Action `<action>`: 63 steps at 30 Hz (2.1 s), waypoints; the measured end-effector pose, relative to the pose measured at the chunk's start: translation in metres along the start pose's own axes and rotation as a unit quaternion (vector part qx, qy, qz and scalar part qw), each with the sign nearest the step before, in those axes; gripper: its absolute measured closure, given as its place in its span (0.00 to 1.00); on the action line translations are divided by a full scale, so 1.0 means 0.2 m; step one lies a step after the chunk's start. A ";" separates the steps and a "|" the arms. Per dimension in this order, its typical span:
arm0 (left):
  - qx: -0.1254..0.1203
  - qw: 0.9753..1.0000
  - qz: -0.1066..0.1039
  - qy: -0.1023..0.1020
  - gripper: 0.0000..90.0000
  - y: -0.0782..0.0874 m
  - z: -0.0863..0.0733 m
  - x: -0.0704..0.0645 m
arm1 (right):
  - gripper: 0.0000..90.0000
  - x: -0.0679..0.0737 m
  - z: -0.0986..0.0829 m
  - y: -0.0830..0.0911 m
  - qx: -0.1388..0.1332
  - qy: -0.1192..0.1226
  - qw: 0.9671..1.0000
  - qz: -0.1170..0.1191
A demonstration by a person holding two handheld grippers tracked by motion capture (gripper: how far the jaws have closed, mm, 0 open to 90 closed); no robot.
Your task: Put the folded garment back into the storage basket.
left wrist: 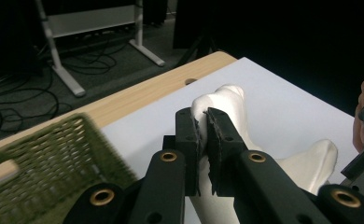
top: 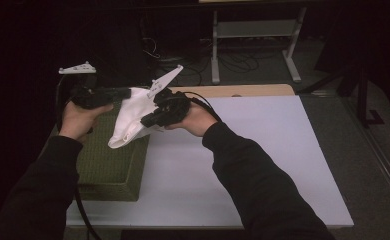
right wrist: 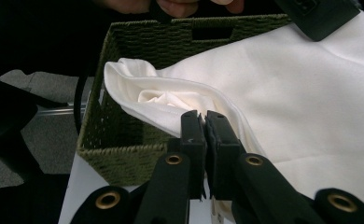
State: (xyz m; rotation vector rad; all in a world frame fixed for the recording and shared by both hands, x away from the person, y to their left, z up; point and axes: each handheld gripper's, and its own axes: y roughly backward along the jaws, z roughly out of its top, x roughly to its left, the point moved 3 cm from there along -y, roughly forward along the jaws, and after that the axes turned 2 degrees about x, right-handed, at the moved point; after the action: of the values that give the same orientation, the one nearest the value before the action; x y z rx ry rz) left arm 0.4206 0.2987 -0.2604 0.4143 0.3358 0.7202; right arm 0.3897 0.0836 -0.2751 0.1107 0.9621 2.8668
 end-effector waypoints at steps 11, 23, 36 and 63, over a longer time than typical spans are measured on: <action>-0.008 0.999 0.026 0.022 0.93 0.11 -0.07 0.15 | 0.95 -0.03 0.10 -0.18 0.001 0.005 1.000 0.010; -0.014 0.998 0.046 0.032 0.93 0.22 -0.13 0.25 | 0.95 0.01 0.21 -0.34 0.002 0.014 0.999 0.028; -0.015 0.997 0.059 0.050 0.93 0.30 -0.23 0.33 | 0.95 0.06 0.25 -0.47 0.014 0.023 0.999 0.044; 0.037 0.995 0.062 0.069 0.93 0.18 -0.48 0.36 | 0.95 0.10 0.09 -0.67 0.053 0.012 0.997 0.062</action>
State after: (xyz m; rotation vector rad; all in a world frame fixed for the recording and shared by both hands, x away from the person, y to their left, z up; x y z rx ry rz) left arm 0.4108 0.3969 -0.3377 0.4598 0.4713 0.8611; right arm 0.3842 0.2041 -0.3413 0.1501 1.1516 2.9347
